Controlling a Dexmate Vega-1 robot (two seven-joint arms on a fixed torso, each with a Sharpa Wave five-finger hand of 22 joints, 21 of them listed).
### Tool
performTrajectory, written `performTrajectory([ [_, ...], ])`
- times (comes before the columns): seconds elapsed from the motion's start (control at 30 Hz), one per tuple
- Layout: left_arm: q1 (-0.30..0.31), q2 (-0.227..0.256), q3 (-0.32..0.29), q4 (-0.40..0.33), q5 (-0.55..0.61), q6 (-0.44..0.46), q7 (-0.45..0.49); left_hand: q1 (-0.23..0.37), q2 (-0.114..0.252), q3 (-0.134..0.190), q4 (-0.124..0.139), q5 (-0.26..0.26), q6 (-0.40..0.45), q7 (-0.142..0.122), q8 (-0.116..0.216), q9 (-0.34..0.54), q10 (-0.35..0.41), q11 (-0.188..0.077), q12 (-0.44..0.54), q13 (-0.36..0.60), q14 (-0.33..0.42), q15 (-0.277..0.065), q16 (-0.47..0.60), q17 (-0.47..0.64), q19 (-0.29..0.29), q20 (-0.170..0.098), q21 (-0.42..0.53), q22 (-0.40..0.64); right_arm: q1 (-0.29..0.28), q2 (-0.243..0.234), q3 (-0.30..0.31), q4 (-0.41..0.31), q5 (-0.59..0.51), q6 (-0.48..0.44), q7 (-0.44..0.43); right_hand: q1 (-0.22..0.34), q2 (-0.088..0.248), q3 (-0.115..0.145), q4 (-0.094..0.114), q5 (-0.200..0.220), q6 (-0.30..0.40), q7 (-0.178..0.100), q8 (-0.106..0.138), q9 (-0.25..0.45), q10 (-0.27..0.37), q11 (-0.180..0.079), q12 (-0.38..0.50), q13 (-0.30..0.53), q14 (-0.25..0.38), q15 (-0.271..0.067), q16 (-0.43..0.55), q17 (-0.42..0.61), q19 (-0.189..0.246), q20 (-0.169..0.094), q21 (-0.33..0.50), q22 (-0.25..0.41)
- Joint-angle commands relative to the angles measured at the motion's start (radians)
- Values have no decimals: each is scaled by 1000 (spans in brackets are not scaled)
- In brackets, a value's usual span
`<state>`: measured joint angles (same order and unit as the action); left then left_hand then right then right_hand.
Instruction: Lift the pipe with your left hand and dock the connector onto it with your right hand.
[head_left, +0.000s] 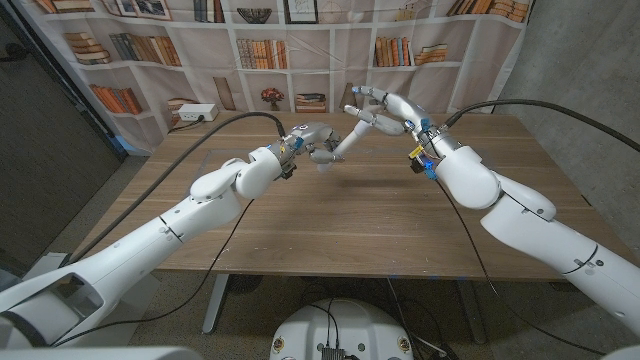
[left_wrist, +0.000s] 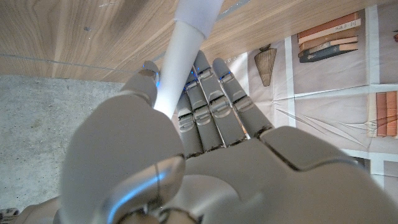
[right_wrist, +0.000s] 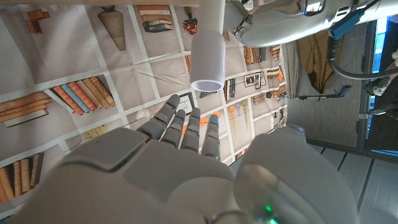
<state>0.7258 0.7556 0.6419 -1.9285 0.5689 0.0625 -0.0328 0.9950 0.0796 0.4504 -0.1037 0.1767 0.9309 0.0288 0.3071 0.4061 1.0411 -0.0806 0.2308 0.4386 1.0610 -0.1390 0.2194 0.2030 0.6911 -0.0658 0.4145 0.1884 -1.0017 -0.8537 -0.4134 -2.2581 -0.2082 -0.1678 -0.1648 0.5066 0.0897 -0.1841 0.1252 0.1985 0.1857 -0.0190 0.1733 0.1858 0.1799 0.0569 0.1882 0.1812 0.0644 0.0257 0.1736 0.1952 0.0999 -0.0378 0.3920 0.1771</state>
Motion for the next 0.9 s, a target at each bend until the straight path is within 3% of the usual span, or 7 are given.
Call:
performTrajectory([
  [0.03, 9, -9, -6, 6, -36, 1, 13, 53, 59, 67, 63, 7, 57, 48, 1, 3, 20, -8, -3, 0, 7, -2, 5, 2, -4, -23, 5, 3, 5, 29, -24, 25, -39, 39, -16, -56, -6, -22, 23, 10, -37, 10, 0, 1, -33, 1, -5, 0, -27, 0, 6, -2, -20, -13, -20, 3],
  [0.13, 11, -10, -7, 9, -50, -1, 13, 53, 59, 68, 63, 7, 58, 50, 1, 4, 19, -6, -4, 0, 5, -2, 4, 2, -4, -24, 5, 3, 8, 41, -28, 33, -45, 51, -22, -87, -12, -35, 30, 14, -40, 6, 5, 0, -55, -2, -6, -1, -50, 7, 3, -3, -39, -11, -36, 3],
  [0.9, 24, -6, 3, -18, -56, 29, 12, 52, 57, 70, 63, 6, 59, 48, -2, 8, 21, -5, -6, 2, 7, 0, 5, 2, -4, -24, 9, 3, 51, 91, -60, 79, -88, 70, -15, -148, -24, -64, 32, 28, -72, -3, 6, -1, -102, -4, -6, -1, -96, 19, 3, -5, -79, -6, -75, 2],
])
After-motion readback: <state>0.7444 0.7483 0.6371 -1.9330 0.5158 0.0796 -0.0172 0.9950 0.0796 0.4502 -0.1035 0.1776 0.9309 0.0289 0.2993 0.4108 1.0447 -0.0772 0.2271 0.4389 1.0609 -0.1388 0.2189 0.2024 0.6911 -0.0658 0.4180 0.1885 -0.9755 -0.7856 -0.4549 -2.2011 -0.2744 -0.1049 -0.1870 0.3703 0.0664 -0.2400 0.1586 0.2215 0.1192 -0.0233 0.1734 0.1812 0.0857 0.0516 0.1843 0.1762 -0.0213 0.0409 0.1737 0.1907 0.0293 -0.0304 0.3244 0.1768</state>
